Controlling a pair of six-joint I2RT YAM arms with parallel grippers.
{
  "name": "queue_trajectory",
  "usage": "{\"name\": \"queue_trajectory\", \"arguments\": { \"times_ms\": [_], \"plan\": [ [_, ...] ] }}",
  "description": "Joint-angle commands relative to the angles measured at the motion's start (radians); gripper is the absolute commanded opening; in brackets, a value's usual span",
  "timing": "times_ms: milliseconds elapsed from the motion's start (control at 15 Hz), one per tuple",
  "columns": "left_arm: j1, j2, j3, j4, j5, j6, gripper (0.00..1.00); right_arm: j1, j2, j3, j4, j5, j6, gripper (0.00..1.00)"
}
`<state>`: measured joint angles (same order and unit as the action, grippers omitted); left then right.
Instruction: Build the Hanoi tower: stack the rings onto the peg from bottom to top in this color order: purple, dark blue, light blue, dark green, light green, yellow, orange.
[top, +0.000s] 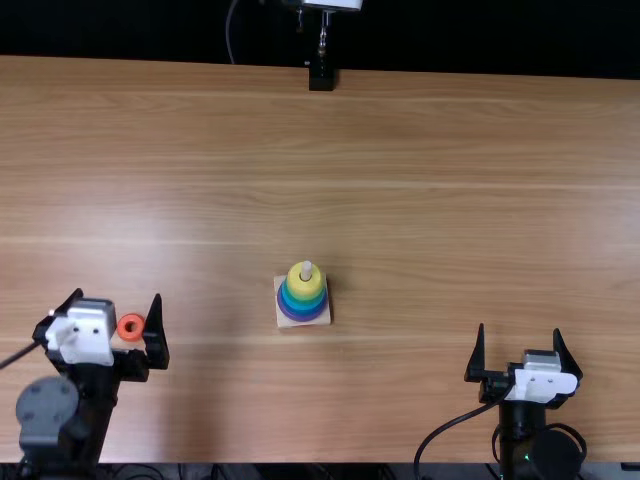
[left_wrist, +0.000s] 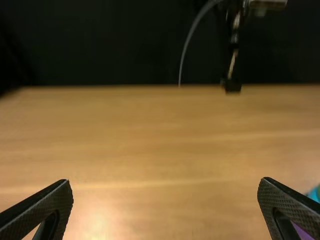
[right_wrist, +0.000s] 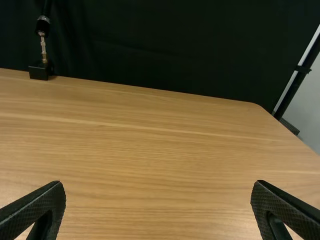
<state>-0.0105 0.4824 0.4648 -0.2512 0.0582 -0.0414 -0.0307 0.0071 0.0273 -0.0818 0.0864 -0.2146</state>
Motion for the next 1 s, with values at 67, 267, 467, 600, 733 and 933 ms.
{"name": "queue_trajectory", "arguments": {
  "times_ms": [67, 267, 467, 600, 733, 933],
  "plan": [
    [0.015, 0.197, 0.152, -0.108, -0.003, 0.012, 1.00, -0.005, -0.007, -0.012, -0.017, -0.004, -0.003, 1.00],
    [0.080, 0.438, 0.314, -0.299, -0.007, 0.006, 1.00, -0.005, -0.007, -0.012, -0.017, -0.004, -0.003, 1.00],
    [0.095, 0.637, 0.402, -0.445, -0.008, 0.012, 1.00, -0.005, -0.007, -0.012, -0.017, -0.004, -0.004, 1.00],
    [0.107, 0.751, 0.437, -0.487, -0.008, 0.016, 1.00, -0.005, -0.007, -0.012, -0.017, -0.004, -0.003, 1.00],
    [0.141, 0.857, 0.468, -0.498, -0.008, 0.017, 1.00, -0.005, -0.007, -0.012, -0.017, -0.004, -0.004, 1.00],
    [0.155, 0.995, 0.509, -0.522, -0.029, 0.019, 1.00, -0.005, -0.007, -0.012, -0.017, -0.004, -0.003, 1.00]
  ]
}}
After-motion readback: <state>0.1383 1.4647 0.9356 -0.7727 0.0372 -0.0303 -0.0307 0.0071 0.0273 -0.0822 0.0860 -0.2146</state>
